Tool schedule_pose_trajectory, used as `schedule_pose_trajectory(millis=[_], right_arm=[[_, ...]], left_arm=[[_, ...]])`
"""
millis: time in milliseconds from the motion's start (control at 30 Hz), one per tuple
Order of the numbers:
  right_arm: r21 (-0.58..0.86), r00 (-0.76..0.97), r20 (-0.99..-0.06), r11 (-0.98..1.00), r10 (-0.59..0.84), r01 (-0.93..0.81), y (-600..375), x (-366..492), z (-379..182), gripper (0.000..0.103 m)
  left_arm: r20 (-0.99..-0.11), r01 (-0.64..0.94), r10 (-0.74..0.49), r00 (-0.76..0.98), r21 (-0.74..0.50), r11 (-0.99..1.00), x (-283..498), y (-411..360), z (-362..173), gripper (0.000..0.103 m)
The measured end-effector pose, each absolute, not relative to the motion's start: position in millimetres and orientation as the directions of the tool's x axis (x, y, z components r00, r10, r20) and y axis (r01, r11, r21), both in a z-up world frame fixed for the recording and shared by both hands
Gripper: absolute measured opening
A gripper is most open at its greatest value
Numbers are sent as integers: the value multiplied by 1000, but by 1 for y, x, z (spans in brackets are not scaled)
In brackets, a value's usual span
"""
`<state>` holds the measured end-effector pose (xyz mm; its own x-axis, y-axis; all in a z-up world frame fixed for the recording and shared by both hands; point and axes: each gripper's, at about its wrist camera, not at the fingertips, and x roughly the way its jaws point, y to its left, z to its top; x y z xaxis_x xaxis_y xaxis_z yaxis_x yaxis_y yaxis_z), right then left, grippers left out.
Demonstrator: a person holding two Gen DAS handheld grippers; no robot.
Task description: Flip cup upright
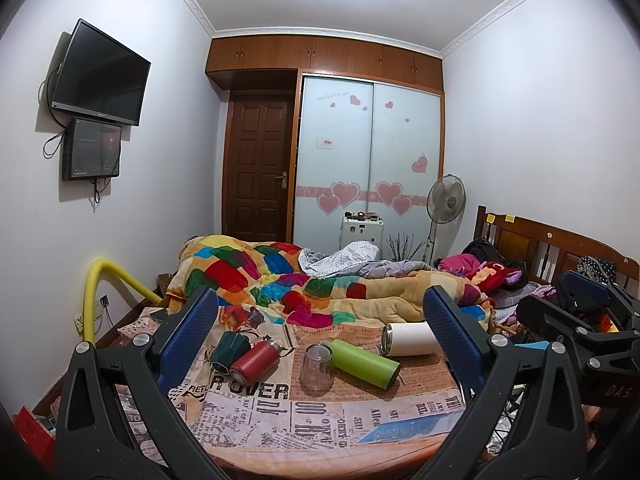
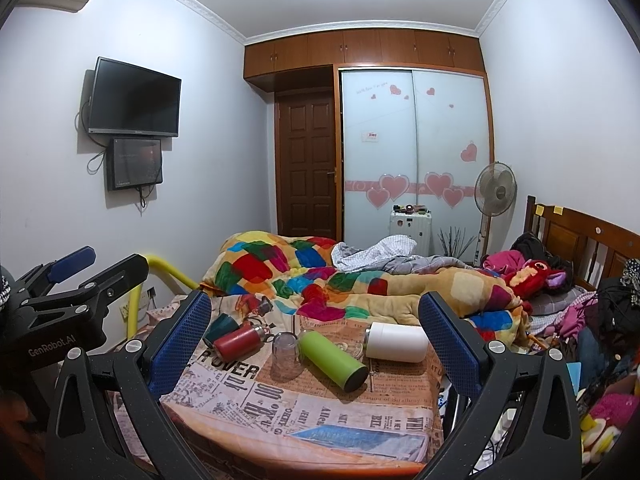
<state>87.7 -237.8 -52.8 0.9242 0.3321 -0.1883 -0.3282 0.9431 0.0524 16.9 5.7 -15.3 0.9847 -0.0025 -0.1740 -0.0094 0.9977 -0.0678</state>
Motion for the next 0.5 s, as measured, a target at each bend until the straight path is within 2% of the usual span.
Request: schedule_pose_trajectory(millis=[267,500], right_arm=[[50,917,-225,944,329,-326,-231,104,-81,103],[39,899,-306,948,313,-317,-232,134,-92,103]], left_arm=[[-196,-24,10,981,-73,997,29,12,-21,103],[-265,-56,29,964,-93,994,64,26,-43,103]])
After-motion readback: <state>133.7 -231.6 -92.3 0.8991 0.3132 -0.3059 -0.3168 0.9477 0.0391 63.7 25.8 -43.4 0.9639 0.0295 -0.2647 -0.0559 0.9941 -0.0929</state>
